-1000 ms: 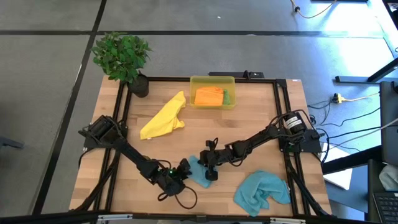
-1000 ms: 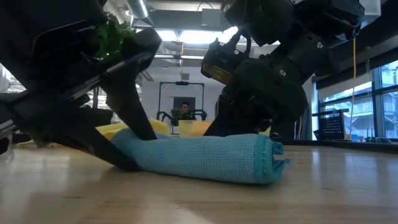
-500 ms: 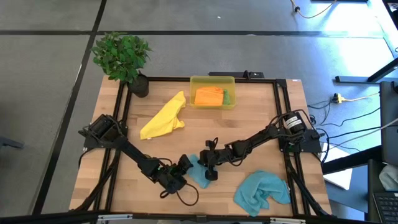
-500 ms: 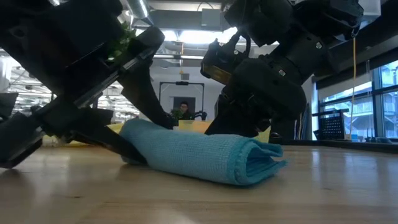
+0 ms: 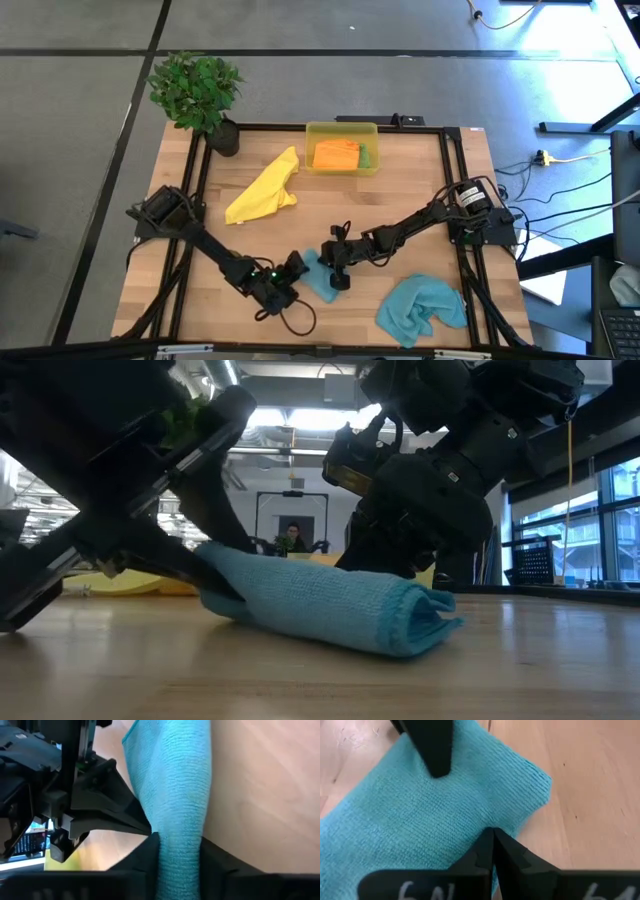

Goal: Fold microfiber towels
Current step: Stack the folded top blue microfiber cloth on the top of the orange microfiber cloth

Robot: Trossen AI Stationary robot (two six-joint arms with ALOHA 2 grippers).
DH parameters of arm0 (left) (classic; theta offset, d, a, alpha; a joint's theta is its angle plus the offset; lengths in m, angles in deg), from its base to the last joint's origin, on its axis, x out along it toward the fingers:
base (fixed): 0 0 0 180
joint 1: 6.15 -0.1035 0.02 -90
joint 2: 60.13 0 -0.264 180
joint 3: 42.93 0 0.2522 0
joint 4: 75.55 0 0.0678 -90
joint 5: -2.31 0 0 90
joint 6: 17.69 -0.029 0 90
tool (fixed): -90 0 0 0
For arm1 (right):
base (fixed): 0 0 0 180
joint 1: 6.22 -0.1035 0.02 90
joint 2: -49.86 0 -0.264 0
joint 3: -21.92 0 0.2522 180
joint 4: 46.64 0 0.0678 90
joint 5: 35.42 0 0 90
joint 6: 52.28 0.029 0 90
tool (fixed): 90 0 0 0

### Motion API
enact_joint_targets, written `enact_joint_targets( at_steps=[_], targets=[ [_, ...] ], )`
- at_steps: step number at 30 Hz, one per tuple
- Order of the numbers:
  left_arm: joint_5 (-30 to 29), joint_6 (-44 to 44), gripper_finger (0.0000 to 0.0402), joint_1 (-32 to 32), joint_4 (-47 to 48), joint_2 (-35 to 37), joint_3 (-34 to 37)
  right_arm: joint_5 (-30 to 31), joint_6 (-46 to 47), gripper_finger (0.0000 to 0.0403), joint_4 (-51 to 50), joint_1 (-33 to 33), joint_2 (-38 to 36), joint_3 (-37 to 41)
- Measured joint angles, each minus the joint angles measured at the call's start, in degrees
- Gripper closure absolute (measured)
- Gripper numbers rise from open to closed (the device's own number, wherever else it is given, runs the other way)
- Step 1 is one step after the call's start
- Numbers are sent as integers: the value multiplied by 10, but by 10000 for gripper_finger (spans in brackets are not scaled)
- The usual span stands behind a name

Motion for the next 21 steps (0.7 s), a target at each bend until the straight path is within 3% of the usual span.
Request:
enact_joint_targets(
  at_steps=[6, 12, 15, 21],
  targets=[
    [15, 30, 390, 4, -1, 0, 0, -1, -13, 386, 12, 0, -1, 0],
    [79, 138, 398, -17, 13, -1, -14, -5, -40, 386, -24, -3, -40, 3],
    [82, 164, 399, -22, 26, -3, -25, -1, -57, 382, -39, -12, -73, 2],
    [87, 206, 400, -35, 63, -4, -62, 3, -75, 320, -52, -55, -99, 2]
  ],
)
